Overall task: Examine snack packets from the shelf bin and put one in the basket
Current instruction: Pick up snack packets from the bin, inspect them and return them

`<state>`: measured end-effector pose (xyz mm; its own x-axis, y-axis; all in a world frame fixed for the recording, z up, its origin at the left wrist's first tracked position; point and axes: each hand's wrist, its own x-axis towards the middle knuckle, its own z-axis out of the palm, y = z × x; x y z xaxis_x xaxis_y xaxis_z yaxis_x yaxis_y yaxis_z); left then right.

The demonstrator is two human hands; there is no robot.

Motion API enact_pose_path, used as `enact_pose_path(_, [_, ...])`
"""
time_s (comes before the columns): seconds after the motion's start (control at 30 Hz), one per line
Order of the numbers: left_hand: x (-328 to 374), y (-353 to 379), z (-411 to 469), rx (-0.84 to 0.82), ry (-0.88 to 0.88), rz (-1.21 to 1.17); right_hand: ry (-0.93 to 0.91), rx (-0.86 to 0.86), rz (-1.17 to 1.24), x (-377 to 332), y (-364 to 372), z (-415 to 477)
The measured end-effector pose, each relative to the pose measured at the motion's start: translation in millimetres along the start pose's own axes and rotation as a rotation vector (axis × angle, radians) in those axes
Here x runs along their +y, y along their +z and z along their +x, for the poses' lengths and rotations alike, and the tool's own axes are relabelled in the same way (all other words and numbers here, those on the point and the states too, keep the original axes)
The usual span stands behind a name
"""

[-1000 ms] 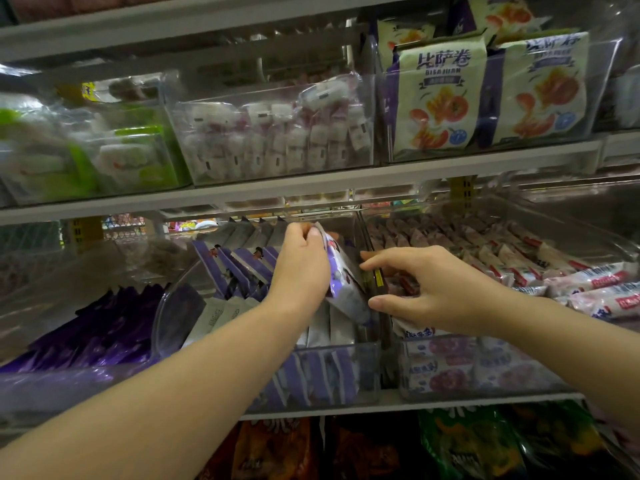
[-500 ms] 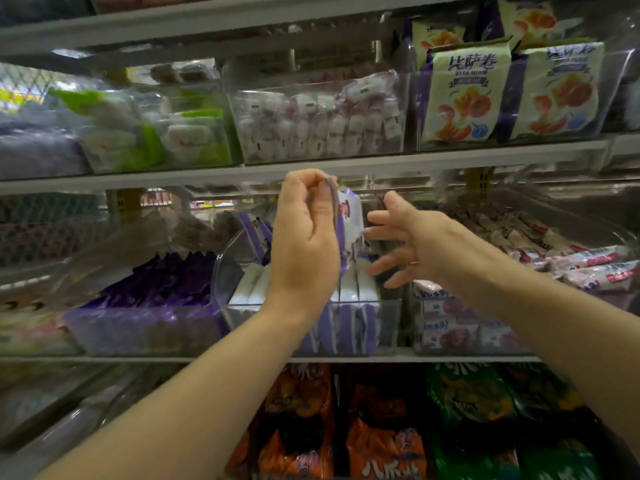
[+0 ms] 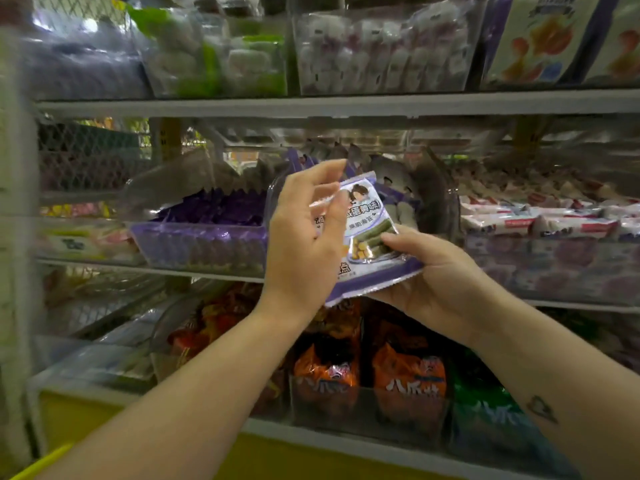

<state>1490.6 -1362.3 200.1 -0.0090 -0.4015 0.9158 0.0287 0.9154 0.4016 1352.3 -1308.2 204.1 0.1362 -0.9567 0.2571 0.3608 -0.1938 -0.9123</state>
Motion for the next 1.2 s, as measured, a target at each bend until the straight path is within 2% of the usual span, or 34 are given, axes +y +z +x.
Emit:
enact_pose_path(0.07, [-12.6,-12.9,-10.6,0.096,-0.151,0.042,-0.002,0.026,-0.02,19.6,-1.8,1.9])
enact_pose_path(0.13, [-26.9,-25.2,-22.4,0.125,-0.407,-0.002,-0.004,0.051,-0.044,39.6,-3.3,2.5])
enact_pose_path(0.23, [-43.4,-38.4,-43.0,0.041,-0.752,-0.263,-0.01,0.006,-0.058,72.9,-3.7,0.6])
enact_pose_path(0.33, [-53.7,-45.2,-64.7,0.001,-0.895,-0.456,-0.006,-0.02,-0.11,106.7,-3.0,-0.6])
enact_pose_path(0.5, [-77.9,-49.7,-103.0,0.078,-0.899,-0.536,-0.023,0.041,-0.299,139.7,-8.0,2.4])
enact_pose_path(0.63, [-86.5,-50.0,-117.6,-0.016,-0.901,-0.559,-0.072,0.212,-0.362,141.7,-7.2,10.8])
enact_pose_path(0.77, [-90.2,-44.2,-120.6,-0.043,-0.842,-0.631,-0.168,0.361,-0.384,147.1,1.5,15.8])
enact_pose_path(1.0, [-91.1,-41.5,-128.1,-0.045,-0.814,-0.584,-0.203,0.469,-0.176,161.0,6.7,20.4])
enact_pose_path(1.2, [-89.7,-42.5,-130.9,0.002,-0.856,-0.572,-0.189,0.449,-0.06,164.5,4.9,20.6])
